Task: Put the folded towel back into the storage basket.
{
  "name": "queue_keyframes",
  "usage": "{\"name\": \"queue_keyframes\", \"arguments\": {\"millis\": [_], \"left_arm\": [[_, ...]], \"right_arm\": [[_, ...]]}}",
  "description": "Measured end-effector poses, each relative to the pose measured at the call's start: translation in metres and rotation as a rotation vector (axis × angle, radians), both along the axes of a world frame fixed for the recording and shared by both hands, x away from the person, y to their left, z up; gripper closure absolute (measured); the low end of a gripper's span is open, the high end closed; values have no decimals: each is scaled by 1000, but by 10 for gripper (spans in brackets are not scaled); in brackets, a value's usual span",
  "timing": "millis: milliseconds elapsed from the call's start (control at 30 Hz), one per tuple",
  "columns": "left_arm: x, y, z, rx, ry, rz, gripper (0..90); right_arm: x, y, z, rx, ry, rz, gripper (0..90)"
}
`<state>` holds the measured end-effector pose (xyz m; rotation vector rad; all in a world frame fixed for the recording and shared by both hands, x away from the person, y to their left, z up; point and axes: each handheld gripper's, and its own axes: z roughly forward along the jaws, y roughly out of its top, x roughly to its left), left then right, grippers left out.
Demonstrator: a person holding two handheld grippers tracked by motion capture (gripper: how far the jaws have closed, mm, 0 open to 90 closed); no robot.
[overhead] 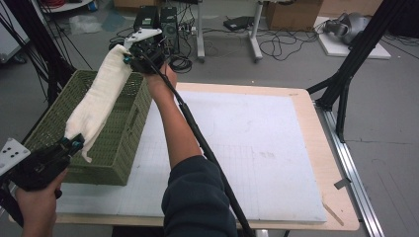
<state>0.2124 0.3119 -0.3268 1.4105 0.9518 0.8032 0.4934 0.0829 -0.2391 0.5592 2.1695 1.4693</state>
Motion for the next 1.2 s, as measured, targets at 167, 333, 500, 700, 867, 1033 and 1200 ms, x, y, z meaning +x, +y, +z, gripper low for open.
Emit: {"name": "queue_keyframes", "arguments": {"millis": [167,333,500,700,867,1033,1200], "left_arm": [[0,3,-1,-2,7,21,817],[0,8,-3,-6,14,48,817],[2,11,-7,-15,29,57,817],[6,15,-14,-34,76,62,814],[17,21,-24,-82,218,160,318],[15,31,-23,-91,237,257,300],[15,29,-21,-91,227,214,298]], "right_arm": [[5,11,-5,-9,10,4,813],[8,26,-7,-13,6,15,814],[11,41,-16,-24,24,13,815],[16,54,-23,-45,38,0,815],[20,74,-37,-64,32,-80,458],[17,83,-47,-72,55,-61,431],[13,72,-46,-47,58,-52,431]]}}
